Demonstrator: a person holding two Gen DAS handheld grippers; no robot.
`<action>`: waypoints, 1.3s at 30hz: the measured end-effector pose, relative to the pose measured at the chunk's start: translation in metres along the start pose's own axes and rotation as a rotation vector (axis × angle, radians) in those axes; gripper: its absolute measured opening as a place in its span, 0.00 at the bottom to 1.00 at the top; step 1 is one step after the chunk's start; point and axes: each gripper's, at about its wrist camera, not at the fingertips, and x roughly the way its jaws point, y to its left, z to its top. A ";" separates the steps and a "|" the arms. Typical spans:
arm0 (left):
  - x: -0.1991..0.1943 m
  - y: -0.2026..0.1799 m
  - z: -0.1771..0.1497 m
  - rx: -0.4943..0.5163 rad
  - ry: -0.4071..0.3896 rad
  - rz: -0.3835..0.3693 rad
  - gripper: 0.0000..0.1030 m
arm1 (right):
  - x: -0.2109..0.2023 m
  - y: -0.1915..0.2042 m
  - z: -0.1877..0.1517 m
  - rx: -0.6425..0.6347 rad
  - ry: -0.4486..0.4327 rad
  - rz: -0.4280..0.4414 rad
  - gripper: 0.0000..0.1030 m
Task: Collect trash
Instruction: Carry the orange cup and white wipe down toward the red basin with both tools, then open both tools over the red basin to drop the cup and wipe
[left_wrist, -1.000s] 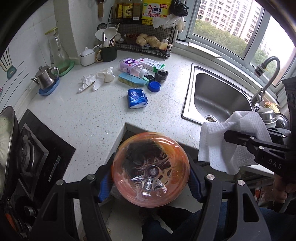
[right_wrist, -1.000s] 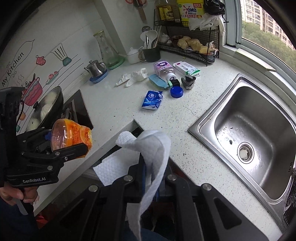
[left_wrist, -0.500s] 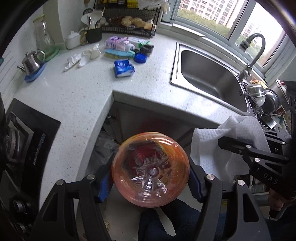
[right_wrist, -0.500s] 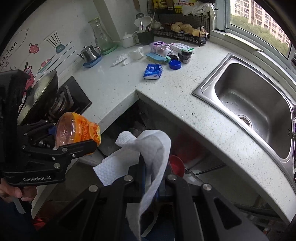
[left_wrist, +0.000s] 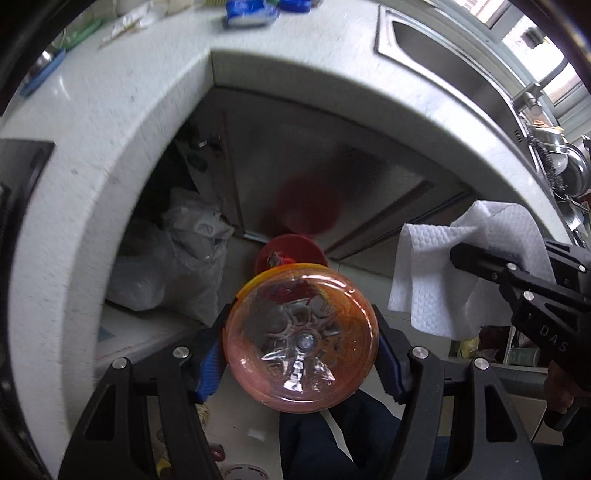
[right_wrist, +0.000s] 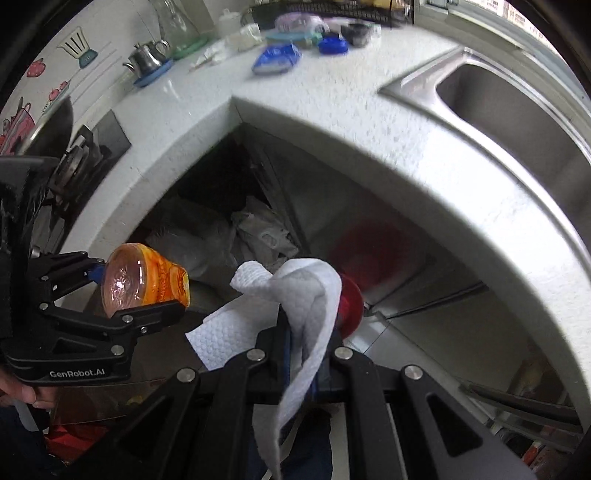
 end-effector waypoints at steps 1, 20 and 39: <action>0.009 0.000 0.000 -0.004 0.005 0.001 0.64 | 0.010 -0.004 -0.003 0.002 0.013 0.007 0.07; 0.268 0.037 -0.034 -0.067 0.103 0.035 0.64 | 0.238 -0.051 -0.050 -0.120 0.110 0.086 0.07; 0.447 0.070 -0.041 -0.046 0.110 0.050 0.64 | 0.415 -0.103 -0.100 -0.069 0.161 0.057 0.07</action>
